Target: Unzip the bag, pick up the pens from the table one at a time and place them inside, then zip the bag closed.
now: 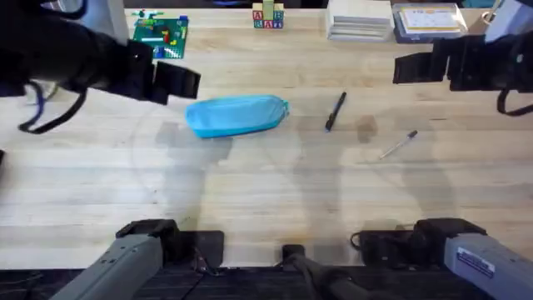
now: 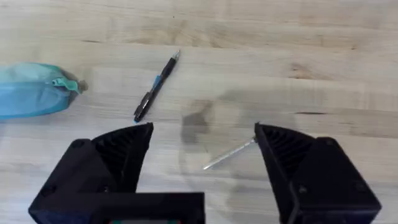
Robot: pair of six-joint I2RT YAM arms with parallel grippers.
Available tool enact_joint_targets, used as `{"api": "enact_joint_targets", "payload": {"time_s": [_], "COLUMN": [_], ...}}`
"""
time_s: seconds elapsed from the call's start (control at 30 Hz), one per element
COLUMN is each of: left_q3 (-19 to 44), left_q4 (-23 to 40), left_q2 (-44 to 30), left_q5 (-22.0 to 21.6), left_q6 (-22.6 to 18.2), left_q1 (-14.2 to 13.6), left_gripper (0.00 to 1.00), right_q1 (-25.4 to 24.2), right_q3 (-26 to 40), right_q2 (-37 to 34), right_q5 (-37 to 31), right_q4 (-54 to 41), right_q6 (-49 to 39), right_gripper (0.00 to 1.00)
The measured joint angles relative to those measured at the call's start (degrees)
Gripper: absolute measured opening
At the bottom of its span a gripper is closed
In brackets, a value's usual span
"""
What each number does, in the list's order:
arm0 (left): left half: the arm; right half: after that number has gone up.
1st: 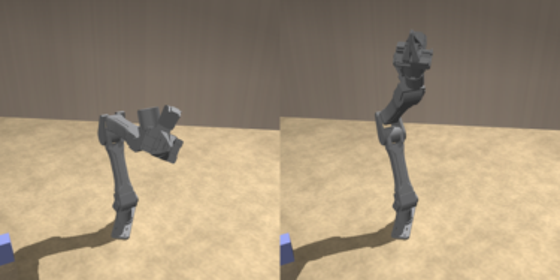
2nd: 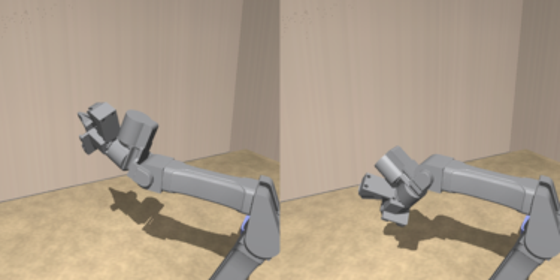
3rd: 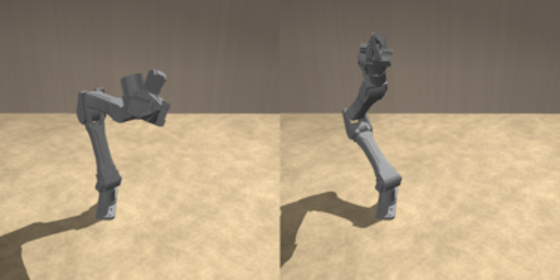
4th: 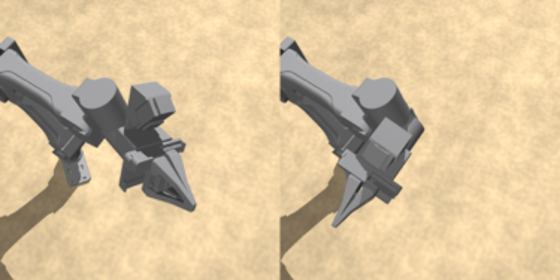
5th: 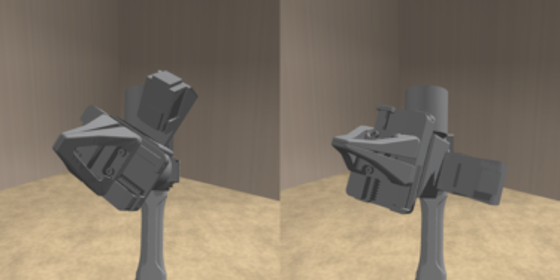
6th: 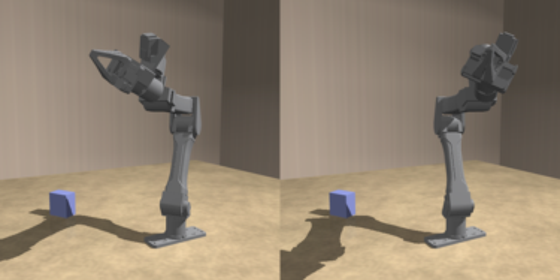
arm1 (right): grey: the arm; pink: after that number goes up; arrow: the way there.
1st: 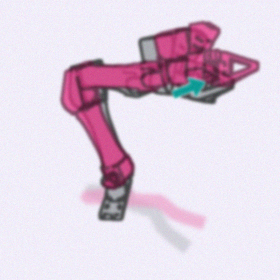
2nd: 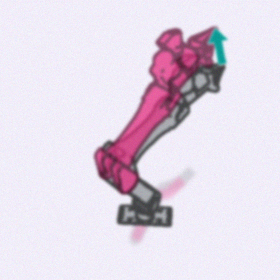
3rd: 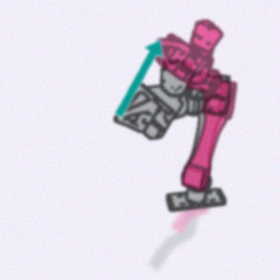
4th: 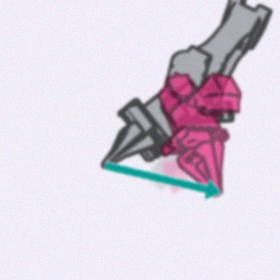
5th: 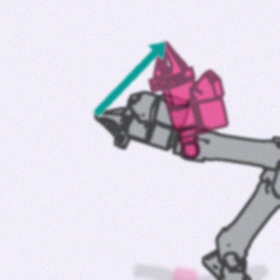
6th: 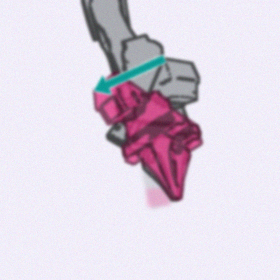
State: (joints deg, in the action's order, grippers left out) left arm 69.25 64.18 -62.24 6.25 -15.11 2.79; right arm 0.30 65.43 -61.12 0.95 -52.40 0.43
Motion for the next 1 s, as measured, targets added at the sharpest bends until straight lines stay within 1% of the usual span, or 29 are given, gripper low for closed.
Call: {"api": "enact_joint_targets", "payload": {"time_s": [0.03,0.1,0.2,0.23,0.33,0.4,0.47,0.53,0.67,0.73,0.83,1.0], "left_q3": [0.01,0.02,0.04,0.07,0.09,0.09,0.09,0.13,0.13,0.13,0.13,0.13], "left_q4": [0.43,2.00,5.49,6.84,7.59,6.45,4.70,3.93,4.52,3.85,2.04,2.51], "left_q2": [0.00,-0.02,-0.36,-0.89,-3.09,-4.94,-6.66,-8.45,-11.38,-12.50,-14.34,-17.91], "left_q5": [1.67,6.27,13.87,16.77,22.85,25.84,27.46,27.20,26.87,27.00,27.54,30.24], "left_q6": [-1.99,-7.27,-16.40,-20.04,-27.65,-31.54,-34.49,-36.63,-38.81,-39.70,-42.32,-50.85], "left_q1": [1.26,4.71,10.19,12.18,15.81,17.36,18.25,18.68,18.75,18.75,18.75,18.75], "left_gripper": [0.991,0.990,0.991,0.991,0.993,0.993,0.993,0.993,0.993,0.993,0.993,0.992], "right_q1": [0.00,0.00,0.00,0.00,0.00,0.00,0.00,0.00,0.00,0.00,0.00,0.00], "right_q3": [0.00,0.00,0.00,0.00,0.00,0.00,0.00,0.00,0.00,0.00,0.00,0.00], "right_q2": [0.00,0.00,0.00,0.00,0.00,0.00,0.00,0.00,0.00,0.00,0.00,0.00], "right_q5": [0.00,0.00,0.00,0.00,0.00,0.00,0.00,0.00,0.00,0.00,0.00,0.00], "right_q4": [0.00,0.00,0.00,0.00,0.00,0.00,0.00,0.00,0.00,0.00,0.00,0.00], "right_q6": [0.00,0.00,0.00,0.00,0.00,0.00,0.00,0.00,0.00,0.00,0.00,0.00], "right_gripper": [0.996,0.996,0.996,0.996,0.996,0.997,0.997,0.996,0.996,0.997,0.997,0.996]}}
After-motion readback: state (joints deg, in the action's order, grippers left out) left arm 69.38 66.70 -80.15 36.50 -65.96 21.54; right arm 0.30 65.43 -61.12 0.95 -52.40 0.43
